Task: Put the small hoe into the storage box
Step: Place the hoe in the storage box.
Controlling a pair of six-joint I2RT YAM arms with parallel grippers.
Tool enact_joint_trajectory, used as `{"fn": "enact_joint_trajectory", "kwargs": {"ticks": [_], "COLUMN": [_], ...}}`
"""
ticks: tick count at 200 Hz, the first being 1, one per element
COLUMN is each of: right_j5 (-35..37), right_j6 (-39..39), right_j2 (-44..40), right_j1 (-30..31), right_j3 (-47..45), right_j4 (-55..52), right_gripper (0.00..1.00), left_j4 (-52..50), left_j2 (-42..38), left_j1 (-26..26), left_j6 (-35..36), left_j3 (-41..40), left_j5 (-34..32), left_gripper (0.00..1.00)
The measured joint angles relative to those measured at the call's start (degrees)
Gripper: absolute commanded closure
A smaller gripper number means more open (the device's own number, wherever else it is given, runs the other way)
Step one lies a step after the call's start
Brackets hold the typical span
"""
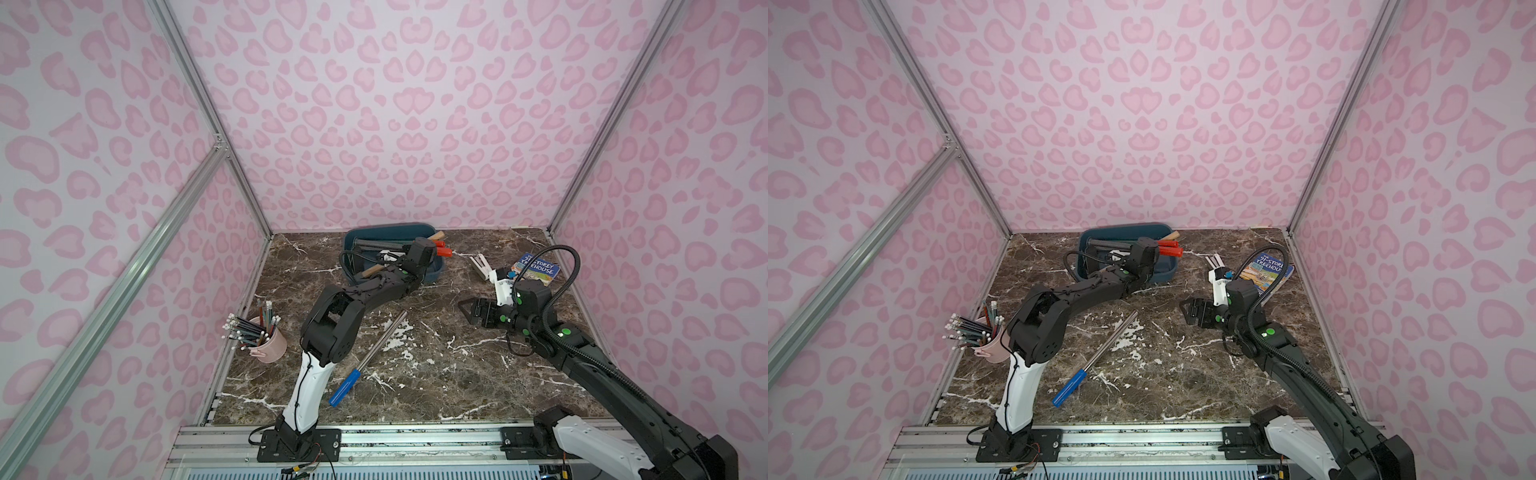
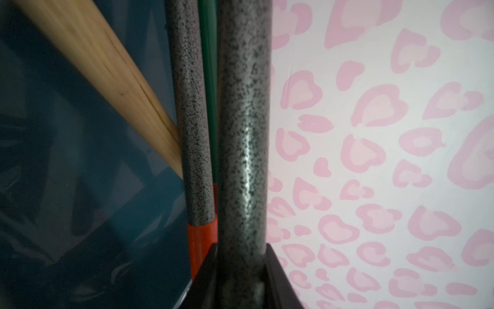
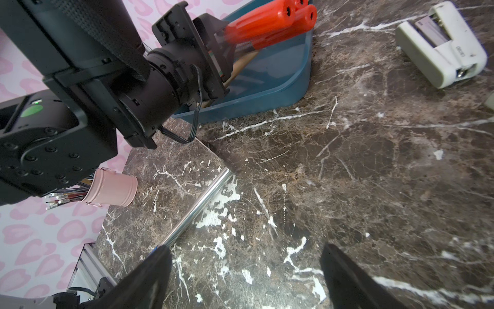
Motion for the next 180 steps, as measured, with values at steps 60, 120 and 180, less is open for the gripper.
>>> {"fn": "enact_joint_trajectory", "kwargs": {"ticks": [60, 120, 180], "right_j5": [0.0, 0.2, 0.2], "right_j6": [0.0, 0.0, 0.0], "right_j2": [-0.7, -1.4, -1.9], "right_j1": [0.0, 0.0, 0.0], "right_j3": [-0.4, -0.8, -1.2], "right_j4": [-0.3, -0.4, -0.6], "right_gripper": [0.08, 0.08, 0.08], "left_j4": [2.3, 4.9, 1.0], "left_j2": [1.5, 2.6, 4.1], "left_j1": [0.3, 1.2, 1.8], "left_j6": [-0.1, -0.1, -2.1], "left_j3": [0.8, 1.0, 0.7], "left_j5": [-0.2, 1.6, 2.3], "left_gripper": [0.76, 0.68, 0.64]}}
